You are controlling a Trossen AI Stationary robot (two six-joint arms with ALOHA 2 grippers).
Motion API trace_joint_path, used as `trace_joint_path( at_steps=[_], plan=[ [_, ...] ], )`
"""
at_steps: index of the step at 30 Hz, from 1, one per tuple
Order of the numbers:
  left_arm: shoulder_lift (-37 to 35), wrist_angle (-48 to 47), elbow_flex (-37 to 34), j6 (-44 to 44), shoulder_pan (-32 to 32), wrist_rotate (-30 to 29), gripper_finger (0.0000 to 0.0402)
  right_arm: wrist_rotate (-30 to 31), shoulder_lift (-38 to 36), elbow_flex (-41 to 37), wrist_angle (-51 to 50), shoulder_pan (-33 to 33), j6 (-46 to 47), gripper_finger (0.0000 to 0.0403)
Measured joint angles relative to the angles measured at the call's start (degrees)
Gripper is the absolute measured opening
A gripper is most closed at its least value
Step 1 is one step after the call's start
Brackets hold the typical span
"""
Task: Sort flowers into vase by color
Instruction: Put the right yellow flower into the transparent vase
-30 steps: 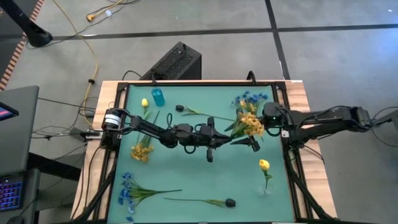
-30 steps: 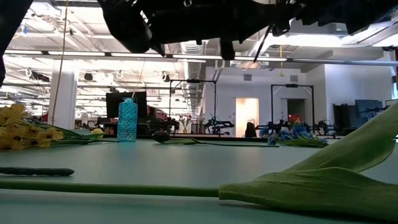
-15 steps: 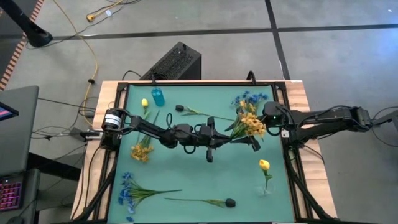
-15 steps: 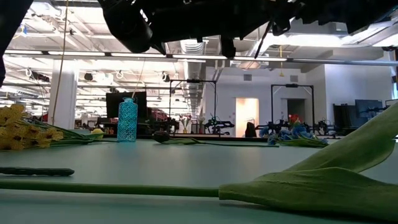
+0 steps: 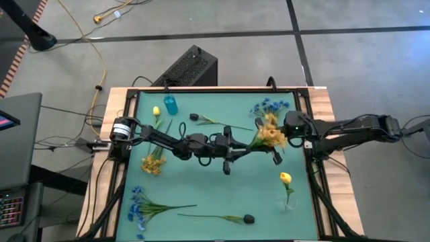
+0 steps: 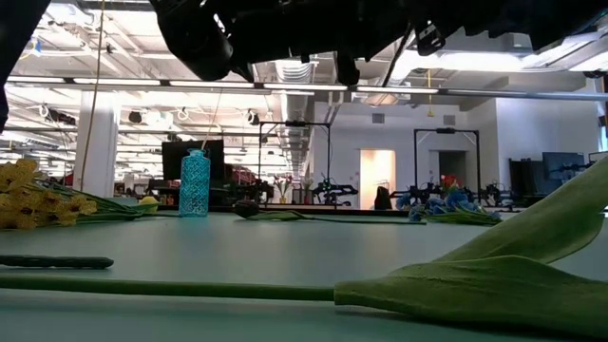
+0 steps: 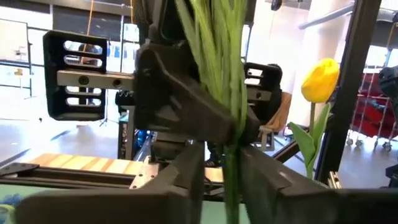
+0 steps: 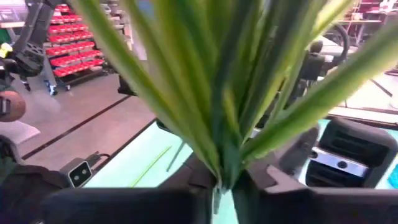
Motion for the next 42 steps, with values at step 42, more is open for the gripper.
trace_joint_path(
  at_steps=[42],
  plan=[
    [-10.3, -27.4, 0.1, 6.1, 0.1, -3.0, 0.0254, 7.0, -32.3, 21.7, -79.7, 9.1, 25.8, 0.0047]
  ],
)
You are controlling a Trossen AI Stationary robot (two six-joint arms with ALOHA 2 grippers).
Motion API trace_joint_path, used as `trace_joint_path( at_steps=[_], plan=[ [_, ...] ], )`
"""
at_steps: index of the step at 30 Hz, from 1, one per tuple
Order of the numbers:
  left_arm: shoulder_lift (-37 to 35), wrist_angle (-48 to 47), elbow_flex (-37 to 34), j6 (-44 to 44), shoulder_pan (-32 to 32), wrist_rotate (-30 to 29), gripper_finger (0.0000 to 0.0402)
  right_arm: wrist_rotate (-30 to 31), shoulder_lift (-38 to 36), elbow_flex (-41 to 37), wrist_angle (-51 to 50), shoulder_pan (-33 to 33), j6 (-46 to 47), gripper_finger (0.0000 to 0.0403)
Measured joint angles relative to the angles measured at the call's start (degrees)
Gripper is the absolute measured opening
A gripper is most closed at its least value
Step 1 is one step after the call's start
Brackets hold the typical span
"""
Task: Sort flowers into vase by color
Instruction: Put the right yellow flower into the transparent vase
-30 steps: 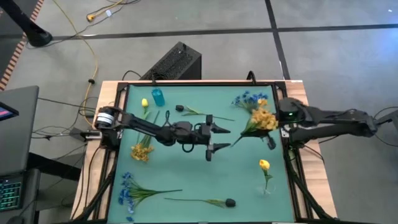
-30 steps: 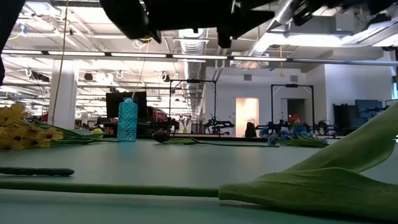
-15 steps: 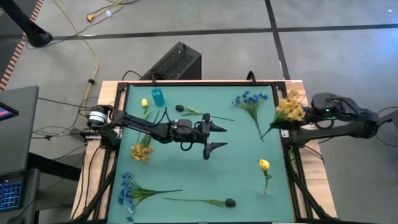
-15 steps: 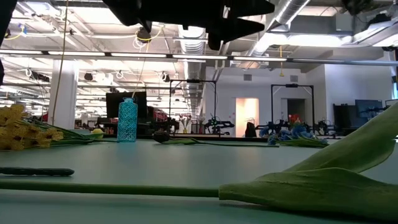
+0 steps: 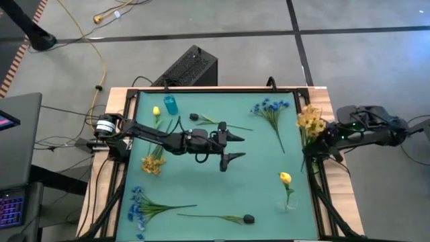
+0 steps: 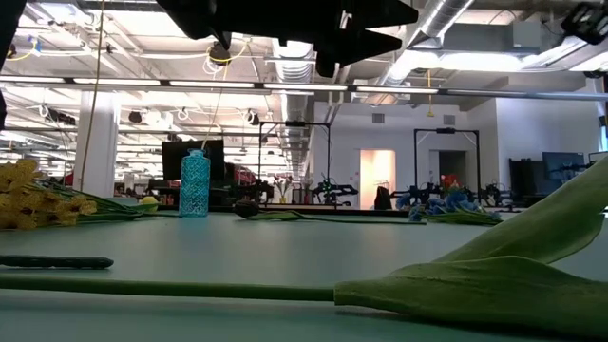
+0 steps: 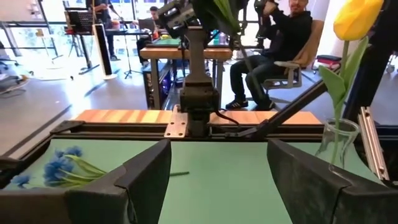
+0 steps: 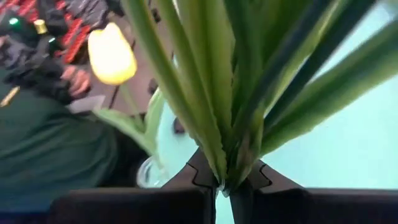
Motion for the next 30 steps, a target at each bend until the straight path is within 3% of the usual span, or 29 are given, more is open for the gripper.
trace_joint_path(
  at_steps=[19, 30],
  plan=[
    [0.1, -2.3, -0.1, 1.3, 0.6, -1.2, 0.0254, -0.2, 0.5, -0.9, 8.3, 9.3, 5.6, 0.0045],
    [0.1, -2.4, -0.1, 4.5, 1.5, -1.2, 0.0254, -0.2, 7.5, -0.6, 8.5, 18.3, 13.8, 0.0044]
  ],
)
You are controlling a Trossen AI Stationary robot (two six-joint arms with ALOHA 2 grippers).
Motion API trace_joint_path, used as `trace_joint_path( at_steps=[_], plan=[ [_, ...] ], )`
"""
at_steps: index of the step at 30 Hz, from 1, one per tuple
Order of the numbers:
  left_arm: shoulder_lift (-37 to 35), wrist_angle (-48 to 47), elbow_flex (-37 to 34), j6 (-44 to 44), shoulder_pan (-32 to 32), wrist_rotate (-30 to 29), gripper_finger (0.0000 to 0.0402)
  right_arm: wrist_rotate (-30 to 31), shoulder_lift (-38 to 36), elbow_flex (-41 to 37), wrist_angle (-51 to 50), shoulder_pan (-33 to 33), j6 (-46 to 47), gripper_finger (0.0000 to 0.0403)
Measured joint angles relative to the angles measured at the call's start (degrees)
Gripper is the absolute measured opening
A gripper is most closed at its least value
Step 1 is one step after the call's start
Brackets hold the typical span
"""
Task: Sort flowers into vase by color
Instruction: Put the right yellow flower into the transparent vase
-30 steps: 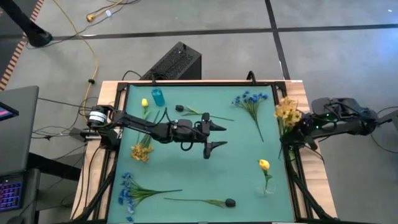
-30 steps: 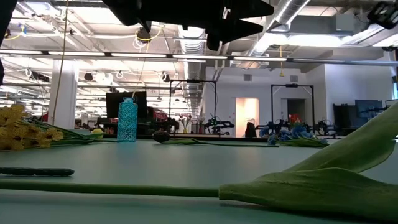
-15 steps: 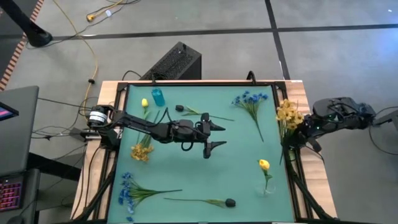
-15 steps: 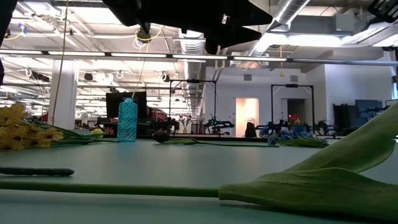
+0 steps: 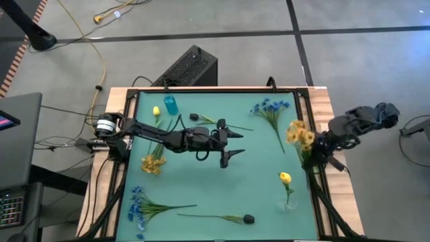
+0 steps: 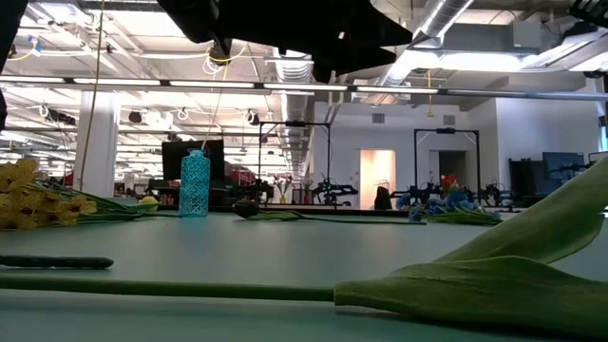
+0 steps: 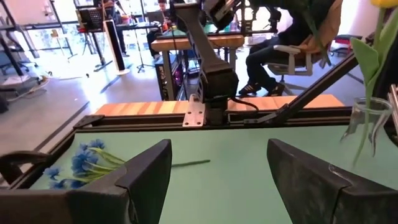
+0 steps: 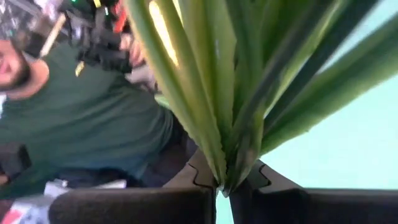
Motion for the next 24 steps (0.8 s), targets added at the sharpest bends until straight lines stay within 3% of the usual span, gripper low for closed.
trace_joint_path(
  at_steps=[2, 11, 19, 24],
  plan=[
    [0.0, 0.0, 0.0, 1.1, 0.0, 0.0, 0.0254, 0.6, 0.5, 1.4, -0.8, 2.4, 2.6, 0.0044],
    [0.0, -0.6, 0.0, 2.1, 0.0, 0.0, 0.0254, 13.9, 1.2, 5.8, -0.7, 14.9, 11.6, 0.0044],
    [0.0, -0.9, 0.0, 2.1, 0.2, 0.0, 0.0254, 19.8, 8.9, 5.8, 9.6, 26.7, 7.5, 0.0044],
    [0.0, -0.3, 0.0, 2.0, 0.2, 0.0, 0.0254, 28.0, 15.1, 5.8, 9.1, 34.8, 5.5, 0.0044]
  ],
)
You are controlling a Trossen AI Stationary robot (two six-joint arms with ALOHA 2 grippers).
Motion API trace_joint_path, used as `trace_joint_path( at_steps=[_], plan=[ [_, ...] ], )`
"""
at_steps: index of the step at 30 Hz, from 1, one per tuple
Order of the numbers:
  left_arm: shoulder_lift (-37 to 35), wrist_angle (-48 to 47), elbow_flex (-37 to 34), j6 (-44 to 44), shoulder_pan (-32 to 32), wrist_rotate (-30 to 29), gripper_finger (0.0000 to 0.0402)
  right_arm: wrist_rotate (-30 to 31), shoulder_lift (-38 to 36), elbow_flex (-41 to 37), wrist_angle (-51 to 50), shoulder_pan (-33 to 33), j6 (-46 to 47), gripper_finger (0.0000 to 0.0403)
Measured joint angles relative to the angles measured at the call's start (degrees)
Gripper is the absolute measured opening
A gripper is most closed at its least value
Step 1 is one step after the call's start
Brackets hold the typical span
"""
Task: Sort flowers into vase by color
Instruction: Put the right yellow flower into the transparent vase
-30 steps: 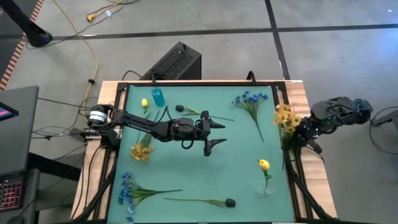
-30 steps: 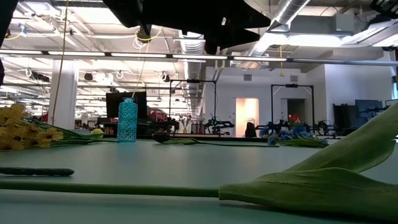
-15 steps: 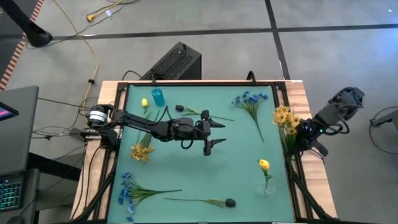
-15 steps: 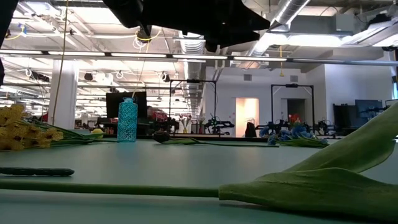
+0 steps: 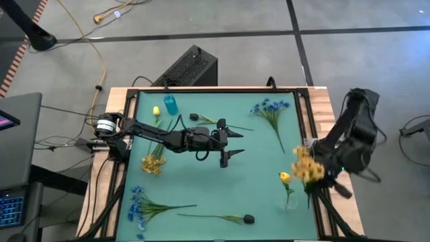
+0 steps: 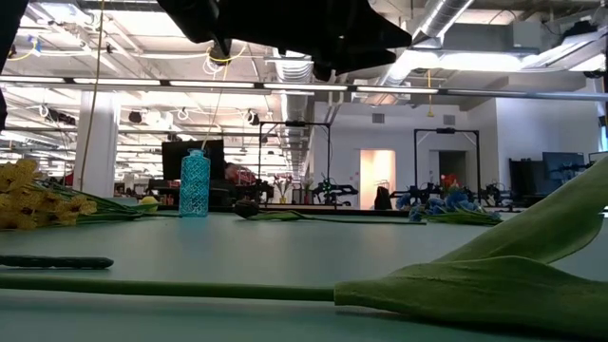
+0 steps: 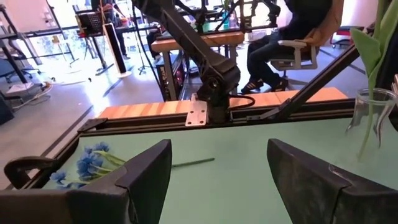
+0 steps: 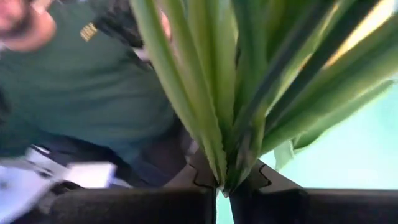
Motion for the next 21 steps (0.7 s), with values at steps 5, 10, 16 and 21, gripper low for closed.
trace_joint_path(
  at_steps=[5, 10, 16, 21],
  plan=[
    [0.0, 0.0, 0.0, -1.4, 0.0, 0.0, 0.0254, 9.1, 5.0, 0.0, 0.3, 5.7, -1.9, 0.0044],
    [0.0, 0.0, 0.0, -2.5, 0.0, 0.0, 0.0254, 17.0, 7.1, 0.0, 0.7, 8.4, -2.3, 0.0044],
    [0.0, 0.0, 0.0, -3.0, 0.0, 0.0, 0.0254, 19.3, 6.9, 0.0, 0.8, 8.9, -3.2, 0.0044],
    [0.0, 0.0, 0.0, -4.1, 0.0, 0.0, 0.0254, 21.1, 7.7, 0.0, 0.8, 8.9, -5.2, 0.0044]
  ],
)
